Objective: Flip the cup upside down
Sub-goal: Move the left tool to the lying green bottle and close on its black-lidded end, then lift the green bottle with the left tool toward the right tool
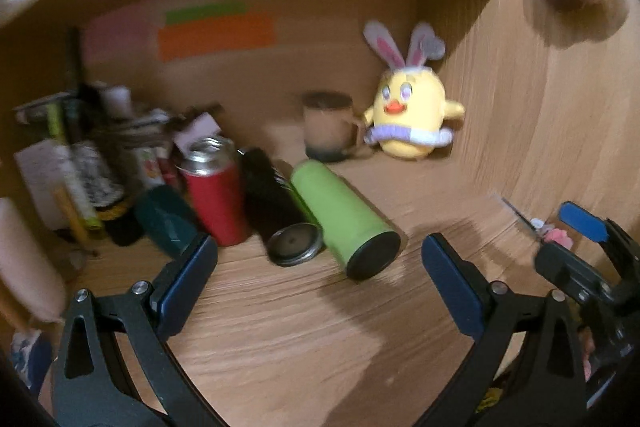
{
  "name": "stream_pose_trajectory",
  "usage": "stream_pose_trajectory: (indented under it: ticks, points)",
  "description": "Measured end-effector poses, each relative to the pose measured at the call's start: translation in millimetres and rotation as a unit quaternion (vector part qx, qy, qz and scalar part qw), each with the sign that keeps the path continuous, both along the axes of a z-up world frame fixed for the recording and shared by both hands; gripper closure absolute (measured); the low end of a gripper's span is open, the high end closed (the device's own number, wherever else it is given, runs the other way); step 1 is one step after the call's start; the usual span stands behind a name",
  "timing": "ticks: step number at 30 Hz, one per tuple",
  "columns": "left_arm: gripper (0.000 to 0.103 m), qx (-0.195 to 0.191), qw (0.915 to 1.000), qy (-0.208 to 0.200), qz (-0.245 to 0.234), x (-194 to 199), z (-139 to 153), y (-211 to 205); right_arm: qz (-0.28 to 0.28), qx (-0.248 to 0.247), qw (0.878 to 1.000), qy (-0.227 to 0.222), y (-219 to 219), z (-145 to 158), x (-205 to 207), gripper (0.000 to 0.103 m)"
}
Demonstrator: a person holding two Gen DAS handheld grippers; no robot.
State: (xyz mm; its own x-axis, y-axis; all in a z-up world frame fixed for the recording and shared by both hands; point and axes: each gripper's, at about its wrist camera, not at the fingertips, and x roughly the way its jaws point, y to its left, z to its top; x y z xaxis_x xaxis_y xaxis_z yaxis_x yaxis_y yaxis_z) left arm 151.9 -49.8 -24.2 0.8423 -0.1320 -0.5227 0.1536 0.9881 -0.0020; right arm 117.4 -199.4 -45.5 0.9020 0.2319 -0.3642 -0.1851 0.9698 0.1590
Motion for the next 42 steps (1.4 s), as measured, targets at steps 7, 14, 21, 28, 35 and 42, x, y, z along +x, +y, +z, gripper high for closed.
stream_pose_trajectory:
  ticks: [7,14,21,28,35,42]
  points:
    - [0.023,0.018,0.9973,0.069,-0.018,68,-33,-39,-0.025,0.017,0.999,0.035,-31,-24,24,0.0]
    - [0.025,0.029,0.9944,0.102,0.001,96,-55,-61,-0.028,0.047,0.997,0.055,-51,-38,37,0.0]
    - [0.032,0.041,0.9929,0.107,0.03,106,-66,-66,-0.024,0.055,0.997,0.057,-56,-42,38,0.0]
    - [0.04,0.037,0.9934,0.108,0.014,86,-64,-63,-0.023,0.06,0.996,0.057,-54,-39,34,0.0]
    - [0.042,0.027,0.9931,0.112,-0.02,42,-62,-46,-0.014,0.053,0.997,0.048,-42,-31,18,0.0]
    - [0.043,0.016,0.9924,0.115,-0.041,-11,-61,-22,0.002,0.039,0.998,0.04,-19,-25,-3,0.0]
